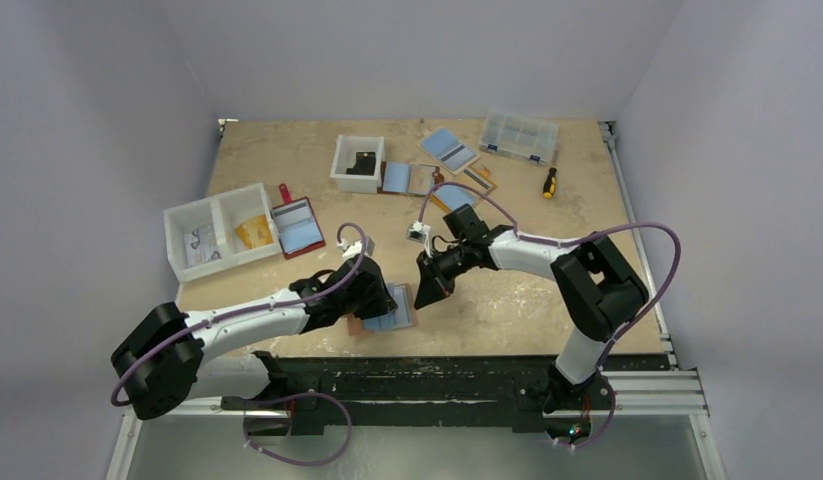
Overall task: Take the credit cards out of the card holder
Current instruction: Open the card holder at the center of the board.
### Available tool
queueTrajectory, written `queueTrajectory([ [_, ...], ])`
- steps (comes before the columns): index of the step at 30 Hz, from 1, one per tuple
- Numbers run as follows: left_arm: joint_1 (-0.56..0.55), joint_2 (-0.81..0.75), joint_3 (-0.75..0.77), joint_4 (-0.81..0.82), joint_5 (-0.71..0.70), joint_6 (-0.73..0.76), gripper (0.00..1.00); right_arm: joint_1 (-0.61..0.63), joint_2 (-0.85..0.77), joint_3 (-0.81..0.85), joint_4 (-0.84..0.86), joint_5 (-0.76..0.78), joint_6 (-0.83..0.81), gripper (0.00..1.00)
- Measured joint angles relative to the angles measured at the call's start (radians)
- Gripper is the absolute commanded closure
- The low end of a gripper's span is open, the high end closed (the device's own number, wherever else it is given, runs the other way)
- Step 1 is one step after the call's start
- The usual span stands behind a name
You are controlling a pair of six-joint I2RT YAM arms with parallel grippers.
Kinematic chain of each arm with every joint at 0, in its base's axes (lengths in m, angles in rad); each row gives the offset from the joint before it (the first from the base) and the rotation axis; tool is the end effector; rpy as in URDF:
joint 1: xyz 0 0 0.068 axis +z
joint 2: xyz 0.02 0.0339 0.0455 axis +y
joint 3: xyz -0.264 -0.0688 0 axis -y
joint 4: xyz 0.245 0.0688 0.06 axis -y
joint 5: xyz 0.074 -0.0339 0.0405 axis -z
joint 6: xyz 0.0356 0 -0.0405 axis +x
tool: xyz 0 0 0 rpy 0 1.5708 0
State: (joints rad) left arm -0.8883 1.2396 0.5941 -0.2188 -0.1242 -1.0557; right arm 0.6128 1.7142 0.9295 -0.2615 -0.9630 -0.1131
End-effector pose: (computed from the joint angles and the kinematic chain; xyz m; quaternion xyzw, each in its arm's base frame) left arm 0.1529 -0.1811 0.1805 -0.0997 0.9314 -0.2524 0.2427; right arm 0.2456 0.2084 0.1625 -0.4162 0.7576 0.4902 0.1121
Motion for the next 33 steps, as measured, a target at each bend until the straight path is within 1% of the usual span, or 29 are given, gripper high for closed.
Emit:
queueTrajectory([
  [7,0.007,-0.063,-0.079,0.076,0.039,-0.011,1.00,0.058,0.111,0.089,0.054,0.003,0.134,0.99],
  [11,0.010,-0.066,-0.086,0.095,0.058,-0.023,1.00,0.076,0.174,0.115,0.080,0.003,0.199,0.99],
  [17,0.011,-0.063,-0.090,0.154,0.082,-0.034,0.99,0.076,0.204,0.115,0.090,0.025,0.245,0.97],
  [20,0.011,-0.055,-0.092,0.179,0.088,-0.043,0.84,0.076,0.204,0.115,0.100,0.033,0.258,0.96],
  [23,0.011,-0.048,-0.092,0.173,0.088,-0.054,0.74,0.076,0.204,0.115,0.103,0.054,0.269,0.96],
  [28,0.017,-0.066,-0.103,0.124,0.081,-0.075,0.63,0.076,0.223,0.115,0.115,0.082,0.286,0.96],
  [33,0.022,-0.129,-0.119,0.077,0.066,-0.089,0.60,0.080,0.228,0.118,0.119,0.081,0.296,0.96],
])
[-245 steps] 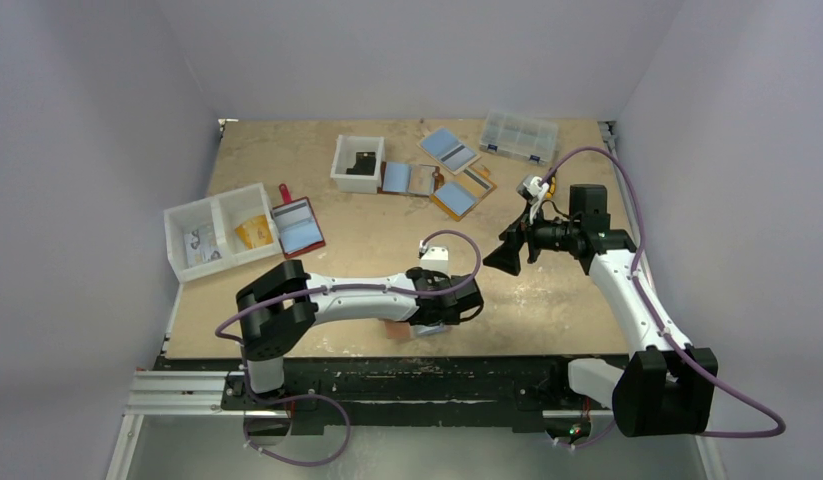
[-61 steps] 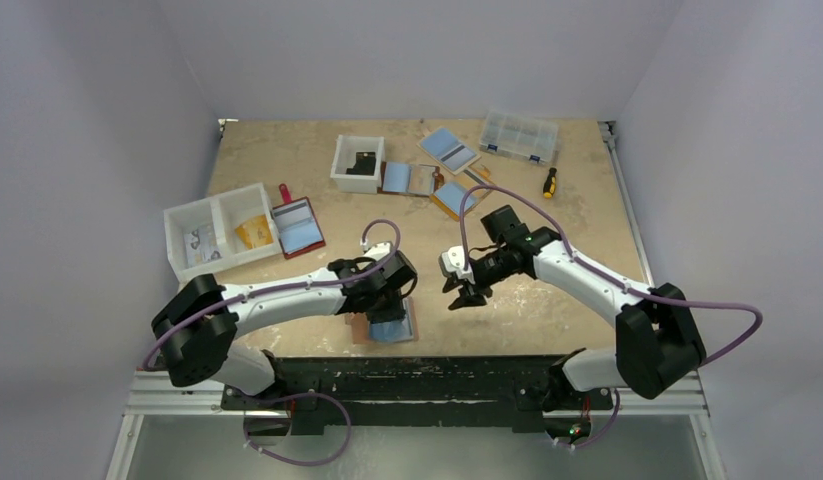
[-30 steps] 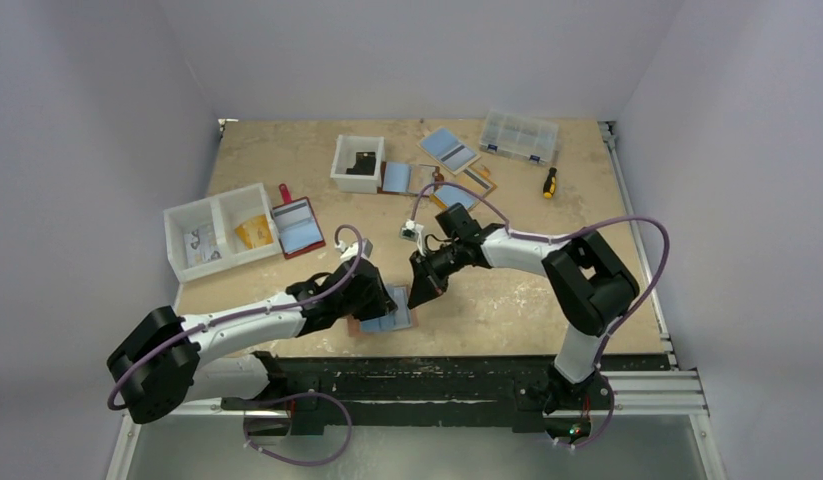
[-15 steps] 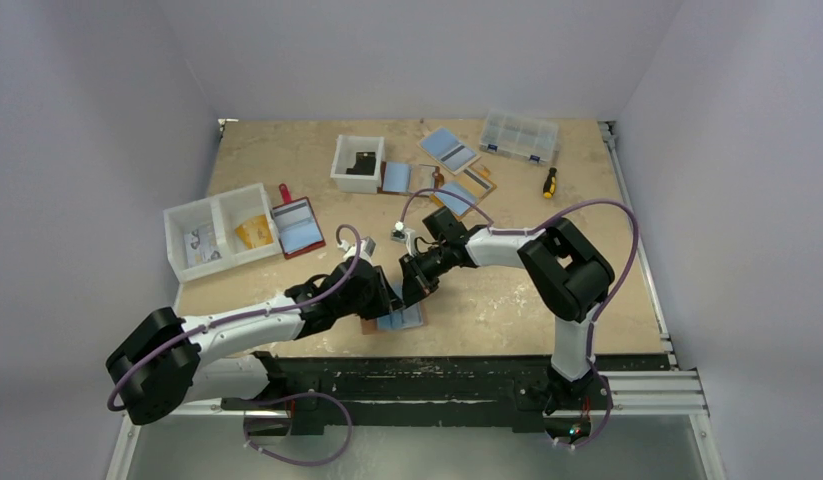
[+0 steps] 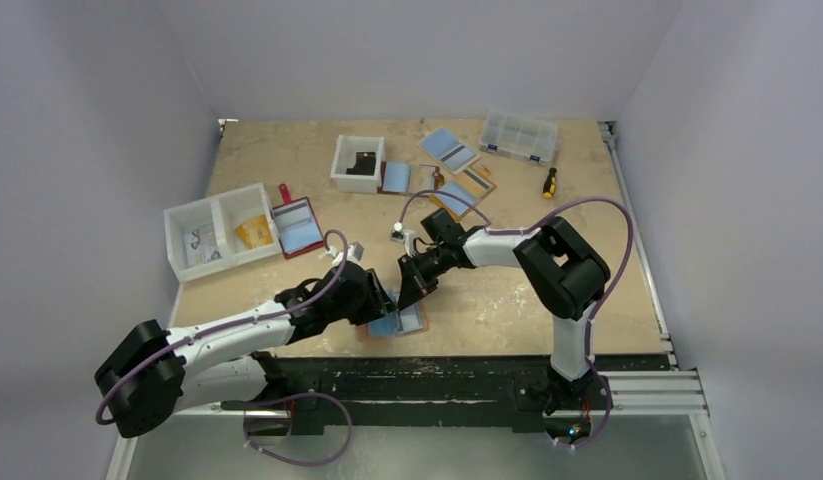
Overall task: Take the credit cards out of the card holder
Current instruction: Open the card holder at the center of the board.
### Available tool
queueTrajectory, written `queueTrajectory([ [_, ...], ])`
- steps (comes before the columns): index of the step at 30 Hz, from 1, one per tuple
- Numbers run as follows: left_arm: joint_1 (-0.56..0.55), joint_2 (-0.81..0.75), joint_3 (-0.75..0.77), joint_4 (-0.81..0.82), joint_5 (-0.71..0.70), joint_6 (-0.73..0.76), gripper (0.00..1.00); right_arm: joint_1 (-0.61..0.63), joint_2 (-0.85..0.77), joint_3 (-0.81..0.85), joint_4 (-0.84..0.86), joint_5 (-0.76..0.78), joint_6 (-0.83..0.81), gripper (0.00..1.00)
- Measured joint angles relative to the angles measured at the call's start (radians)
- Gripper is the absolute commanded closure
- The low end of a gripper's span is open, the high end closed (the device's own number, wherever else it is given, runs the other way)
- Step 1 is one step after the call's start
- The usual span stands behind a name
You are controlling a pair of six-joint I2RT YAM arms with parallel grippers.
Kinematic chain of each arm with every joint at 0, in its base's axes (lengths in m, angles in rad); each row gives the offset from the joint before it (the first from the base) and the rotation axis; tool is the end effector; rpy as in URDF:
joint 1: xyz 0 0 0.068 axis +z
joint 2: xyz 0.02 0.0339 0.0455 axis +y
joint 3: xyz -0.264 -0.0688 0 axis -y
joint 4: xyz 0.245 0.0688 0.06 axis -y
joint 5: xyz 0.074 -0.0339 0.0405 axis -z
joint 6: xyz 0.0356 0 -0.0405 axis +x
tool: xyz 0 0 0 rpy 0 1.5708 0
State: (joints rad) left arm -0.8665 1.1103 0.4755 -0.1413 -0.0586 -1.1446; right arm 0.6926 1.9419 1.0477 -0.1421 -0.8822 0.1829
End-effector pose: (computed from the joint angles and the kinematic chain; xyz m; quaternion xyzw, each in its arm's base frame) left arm 0.1400 -0.1615 0.1763 -0.1390 0.9112 -0.3122 0.2300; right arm 0.2635 0.2543 0.1229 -0.3290 0.8156 0.4742 0.0417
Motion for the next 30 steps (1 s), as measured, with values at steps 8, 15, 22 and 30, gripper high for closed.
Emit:
queueTrajectory([
  [8,0.003,-0.040,-0.016,-0.040,-0.010,-0.018,0.59,0.018,0.003,0.005,0.000,0.002,0.000,0.96],
  [15,0.005,-0.084,-0.016,-0.112,-0.034,-0.023,0.53,0.021,0.003,0.008,-0.005,0.002,-0.008,0.95],
  [22,0.008,-0.163,-0.018,-0.225,-0.077,-0.031,0.55,0.023,0.010,0.018,-0.014,0.003,-0.015,0.95],
  [30,0.008,-0.193,-0.022,-0.311,-0.113,-0.049,0.64,0.028,0.015,0.027,-0.021,0.003,-0.021,0.94],
])
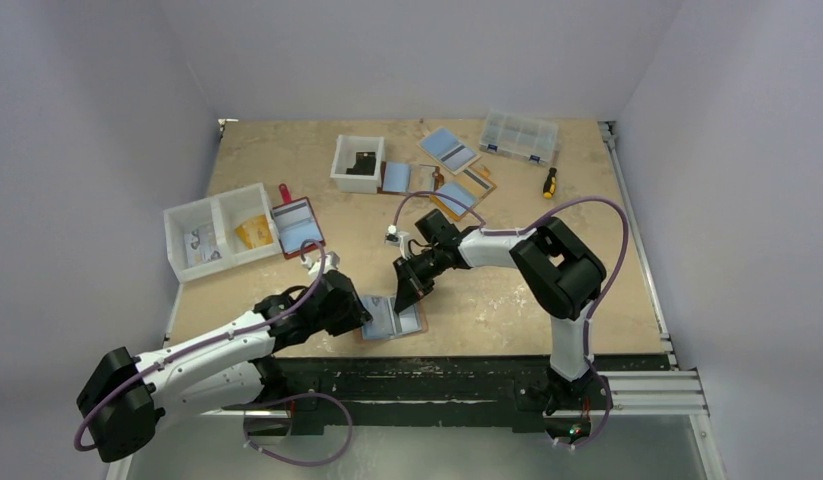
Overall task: Take the credit cards out of the card holder
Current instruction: Open the card holder at the center of the board.
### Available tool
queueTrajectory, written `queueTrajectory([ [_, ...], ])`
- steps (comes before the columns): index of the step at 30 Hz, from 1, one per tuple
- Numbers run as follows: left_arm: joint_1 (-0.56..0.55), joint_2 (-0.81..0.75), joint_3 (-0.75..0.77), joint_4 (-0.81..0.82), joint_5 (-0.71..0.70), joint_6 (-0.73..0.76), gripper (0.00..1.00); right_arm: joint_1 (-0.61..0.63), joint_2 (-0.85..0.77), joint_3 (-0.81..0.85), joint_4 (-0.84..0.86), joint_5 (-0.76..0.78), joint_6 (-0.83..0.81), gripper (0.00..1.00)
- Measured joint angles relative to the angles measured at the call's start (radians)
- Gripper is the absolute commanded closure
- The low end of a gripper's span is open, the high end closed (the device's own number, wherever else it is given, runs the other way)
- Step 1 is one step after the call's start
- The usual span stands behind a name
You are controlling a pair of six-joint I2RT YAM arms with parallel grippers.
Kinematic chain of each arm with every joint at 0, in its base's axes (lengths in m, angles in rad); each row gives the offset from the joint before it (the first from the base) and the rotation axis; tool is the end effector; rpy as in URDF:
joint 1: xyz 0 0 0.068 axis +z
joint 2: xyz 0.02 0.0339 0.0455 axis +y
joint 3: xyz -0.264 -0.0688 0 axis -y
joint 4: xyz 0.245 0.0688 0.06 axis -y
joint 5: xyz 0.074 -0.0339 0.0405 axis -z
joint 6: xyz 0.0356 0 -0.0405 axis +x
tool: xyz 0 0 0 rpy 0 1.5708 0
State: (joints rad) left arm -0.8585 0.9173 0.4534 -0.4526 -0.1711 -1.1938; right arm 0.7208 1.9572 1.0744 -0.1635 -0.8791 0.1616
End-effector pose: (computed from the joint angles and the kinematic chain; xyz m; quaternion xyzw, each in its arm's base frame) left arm 0.1169 -0.1261 0.1806 -0.1845 0.9257 -0.2319 0.2351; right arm 0.2598 0.2647 0.1232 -0.3472 0.8096 0.4718 0.0366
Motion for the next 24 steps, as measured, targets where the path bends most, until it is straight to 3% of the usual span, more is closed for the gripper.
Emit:
queueTrajectory([
  [5,0.000,-0.001,0.000,-0.017,-0.002,0.000,0.65,0.005,0.000,0.003,-0.002,0.003,-0.008,0.94],
  [10,0.000,-0.030,0.000,-0.015,0.000,0.013,0.48,0.006,0.000,0.005,-0.005,0.003,-0.015,0.93],
  [14,0.000,-0.098,0.000,0.002,0.002,0.034,0.41,0.007,0.000,0.005,-0.006,0.003,-0.019,0.93],
  [19,0.000,-0.182,0.001,0.023,0.002,0.039,0.41,0.009,0.000,0.010,-0.012,0.006,-0.027,0.92],
  [24,0.000,-0.166,0.001,0.050,0.014,0.038,0.45,0.012,0.002,0.014,-0.016,0.006,-0.032,0.92],
])
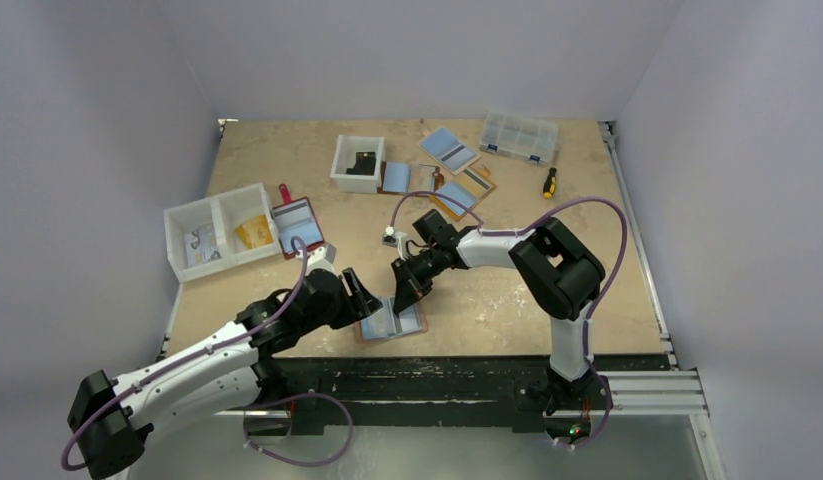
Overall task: Take the credit cards out of the card holder
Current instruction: Open the card holder at the center of the board.
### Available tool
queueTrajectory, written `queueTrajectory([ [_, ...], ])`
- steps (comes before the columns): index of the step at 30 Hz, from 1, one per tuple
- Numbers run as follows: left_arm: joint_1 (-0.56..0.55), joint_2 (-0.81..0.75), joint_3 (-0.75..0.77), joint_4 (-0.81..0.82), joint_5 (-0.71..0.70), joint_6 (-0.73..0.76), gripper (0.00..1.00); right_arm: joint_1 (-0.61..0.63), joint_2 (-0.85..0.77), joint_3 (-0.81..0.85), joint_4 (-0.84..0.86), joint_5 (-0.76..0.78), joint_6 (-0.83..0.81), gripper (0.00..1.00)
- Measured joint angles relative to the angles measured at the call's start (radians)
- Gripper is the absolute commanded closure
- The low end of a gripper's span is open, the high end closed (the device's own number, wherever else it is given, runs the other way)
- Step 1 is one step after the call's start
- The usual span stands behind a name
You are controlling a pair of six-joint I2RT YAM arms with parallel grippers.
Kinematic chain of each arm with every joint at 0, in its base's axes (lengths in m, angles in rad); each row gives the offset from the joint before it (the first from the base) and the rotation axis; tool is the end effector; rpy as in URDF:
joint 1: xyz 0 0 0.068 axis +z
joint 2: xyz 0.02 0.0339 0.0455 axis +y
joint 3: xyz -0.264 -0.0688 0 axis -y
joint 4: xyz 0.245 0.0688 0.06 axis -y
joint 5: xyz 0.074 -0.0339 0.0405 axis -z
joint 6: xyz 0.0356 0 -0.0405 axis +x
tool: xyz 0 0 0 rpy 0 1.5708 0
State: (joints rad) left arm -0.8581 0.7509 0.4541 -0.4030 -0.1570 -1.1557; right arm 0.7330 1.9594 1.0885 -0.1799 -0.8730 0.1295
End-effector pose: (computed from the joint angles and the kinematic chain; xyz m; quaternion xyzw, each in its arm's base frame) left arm 0.1104 -0.1192 0.2090 -0.1667 0.8890 -0.3174 0.2849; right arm 0.2581 0.2691 0.1250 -0.3640 0.8039 0.4685 0.0409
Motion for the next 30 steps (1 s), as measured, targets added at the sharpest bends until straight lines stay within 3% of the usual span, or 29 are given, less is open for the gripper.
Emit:
queueTrajectory([
  [16,0.005,0.143,-0.032,0.046,0.024,-0.004,0.40,0.001,0.003,0.005,-0.009,0.000,-0.004,0.91],
  [30,0.015,0.212,-0.109,0.147,0.067,-0.016,0.49,0.002,0.004,0.008,-0.013,0.000,-0.010,0.90],
])
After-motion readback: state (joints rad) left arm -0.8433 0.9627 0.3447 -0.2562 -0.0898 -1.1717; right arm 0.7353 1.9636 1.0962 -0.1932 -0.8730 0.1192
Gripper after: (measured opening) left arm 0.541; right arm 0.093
